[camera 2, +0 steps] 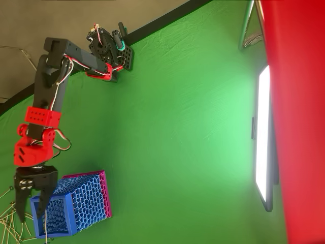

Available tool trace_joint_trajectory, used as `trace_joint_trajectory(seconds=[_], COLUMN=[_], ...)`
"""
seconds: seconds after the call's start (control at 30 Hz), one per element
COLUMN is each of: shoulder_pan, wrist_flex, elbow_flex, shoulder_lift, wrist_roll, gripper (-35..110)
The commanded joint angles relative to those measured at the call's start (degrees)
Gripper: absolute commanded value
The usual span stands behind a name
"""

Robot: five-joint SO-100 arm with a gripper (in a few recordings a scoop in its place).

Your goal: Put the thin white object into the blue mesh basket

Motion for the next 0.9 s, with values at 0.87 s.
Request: trace_joint_trajectory(seconds=[0.87], shoulder_pan=[-21.7], wrist_flex=[7.4], elbow_flex=[71.0], shoulder_lift=[63.5], wrist_roll=[-31.7], gripper=[0])
